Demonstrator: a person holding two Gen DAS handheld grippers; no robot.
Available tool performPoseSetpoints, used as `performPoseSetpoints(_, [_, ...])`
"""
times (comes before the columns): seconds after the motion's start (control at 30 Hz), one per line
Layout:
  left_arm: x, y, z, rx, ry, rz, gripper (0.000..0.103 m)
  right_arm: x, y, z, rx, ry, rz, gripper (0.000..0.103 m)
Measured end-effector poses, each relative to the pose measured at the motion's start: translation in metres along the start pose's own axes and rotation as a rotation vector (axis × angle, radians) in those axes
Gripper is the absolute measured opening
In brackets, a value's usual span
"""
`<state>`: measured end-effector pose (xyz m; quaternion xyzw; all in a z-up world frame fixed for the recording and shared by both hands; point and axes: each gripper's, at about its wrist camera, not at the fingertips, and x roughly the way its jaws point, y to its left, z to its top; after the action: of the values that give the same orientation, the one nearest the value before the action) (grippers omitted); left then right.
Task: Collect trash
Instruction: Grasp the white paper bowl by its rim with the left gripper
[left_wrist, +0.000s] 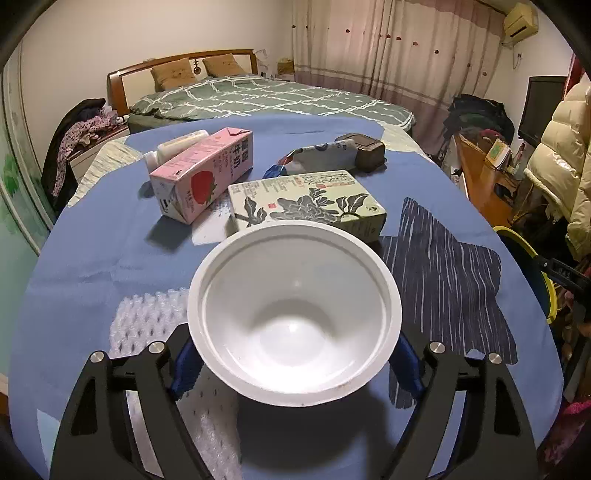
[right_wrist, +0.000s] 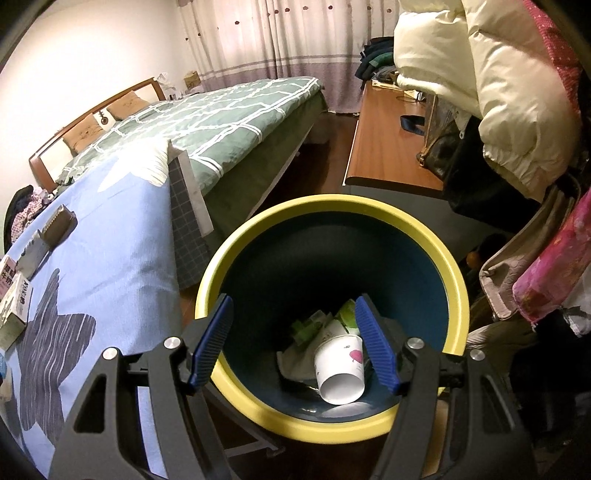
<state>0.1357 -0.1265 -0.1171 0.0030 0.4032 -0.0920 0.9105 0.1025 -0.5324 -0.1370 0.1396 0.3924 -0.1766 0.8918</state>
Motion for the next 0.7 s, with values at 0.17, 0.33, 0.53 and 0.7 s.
performPoseSetpoints(0.17, [-0.008, -0.008, -0.001, 0.020, -0.009, -0.005, 0.081, -0.004, 0.000, -0.001, 0.001, -0.016, 0.003, 0.065])
performPoseSetpoints(0.33, [-0.034, -0.023, 0.000, 0.042, -0.055, -0.038, 0.081, -0.011, -0.005, -0.002, 0.007, -0.031, -0.002, 0.065])
performPoseSetpoints(0.53, [-0.038, -0.065, 0.016, 0.112, -0.059, -0.148, 0.081, -0.022, -0.016, -0.004, 0.010, -0.049, -0.016, 0.065])
performPoseSetpoints(0.7, [-0.026, -0.123, 0.040, 0.194, -0.054, -0.251, 0.081, -0.030, -0.031, -0.006, 0.025, -0.061, -0.029, 0.065])
